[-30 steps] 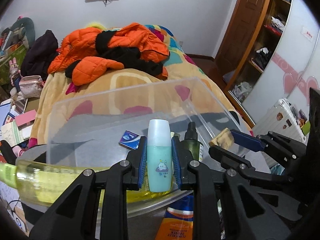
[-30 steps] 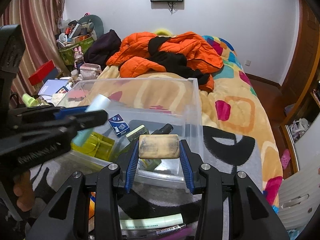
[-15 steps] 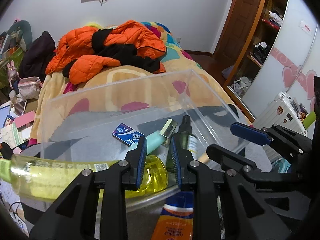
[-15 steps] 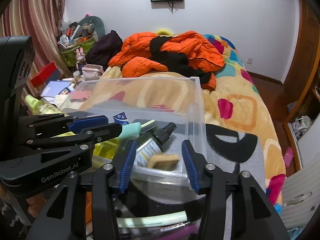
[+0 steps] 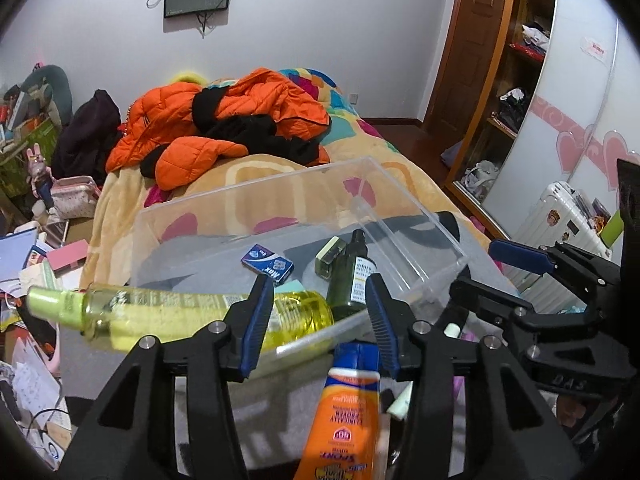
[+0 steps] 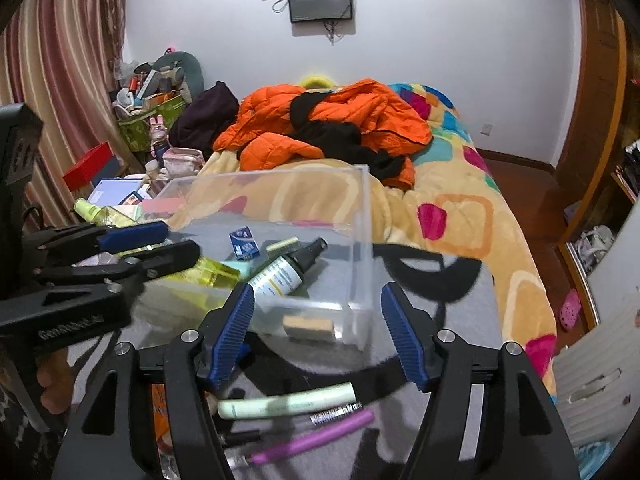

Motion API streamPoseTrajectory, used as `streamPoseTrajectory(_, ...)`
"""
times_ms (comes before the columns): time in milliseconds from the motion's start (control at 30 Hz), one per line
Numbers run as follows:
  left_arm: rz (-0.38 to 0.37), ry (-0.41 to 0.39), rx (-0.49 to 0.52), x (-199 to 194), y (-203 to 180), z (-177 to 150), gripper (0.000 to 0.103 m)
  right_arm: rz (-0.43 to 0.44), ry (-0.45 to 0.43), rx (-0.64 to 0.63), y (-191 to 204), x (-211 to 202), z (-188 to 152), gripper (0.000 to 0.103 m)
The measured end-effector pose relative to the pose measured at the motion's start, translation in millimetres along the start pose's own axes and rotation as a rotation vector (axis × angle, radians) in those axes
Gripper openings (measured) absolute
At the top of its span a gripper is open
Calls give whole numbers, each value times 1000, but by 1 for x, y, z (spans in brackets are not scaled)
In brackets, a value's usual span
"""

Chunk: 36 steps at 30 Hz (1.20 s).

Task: Organize objects
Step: 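Lower the roll-on and soap bar into the clear box and open both tools, then move the right tool toward the purple marker beside the box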

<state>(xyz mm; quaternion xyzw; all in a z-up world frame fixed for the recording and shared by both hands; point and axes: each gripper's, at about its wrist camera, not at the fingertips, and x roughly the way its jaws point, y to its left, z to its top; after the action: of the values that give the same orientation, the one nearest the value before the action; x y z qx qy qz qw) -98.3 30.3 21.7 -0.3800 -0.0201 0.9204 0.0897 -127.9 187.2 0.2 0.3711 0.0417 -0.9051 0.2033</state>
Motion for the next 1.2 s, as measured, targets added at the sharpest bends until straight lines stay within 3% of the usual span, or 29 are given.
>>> streamPoseTrajectory(267, -12, 26, 21, -8, -6, -24, 58, -18, 97, 52, -11, 6, -37, 63)
streamPoseTrajectory(533, -21, 169, 4, 28, -6, -59, 59, 3, 235, 155, -25, 27, -78, 63)
streamPoseTrajectory(600, -45, 182, -8, 34, -5, -64, 65, 0, 239, 163, -24, 28, -83, 63)
streamPoseTrajectory(700, -67, 197, -15, 42, -6, -66, 65, -5, 236, 144, -18, 29, -84, 63)
streamPoseTrajectory(800, -55, 218, 2, 50, -10, -69, 64, -9, 228, 113, -10, 27, -87, 63)
streamPoseTrajectory(933, -66, 225, 15, 53, -11, -76, 52, -8, 228, 68, -5, 23, -93, 61)
streamPoseTrajectory(1000, -61, 220, 22, 50, -11, -78, 47, 8, 227, 56, -6, 19, -95, 57)
streamPoseTrajectory(1200, -48, 222, 14, 36, 0, -90, 47, 48, 242, 6, -11, 11, -98, 40)
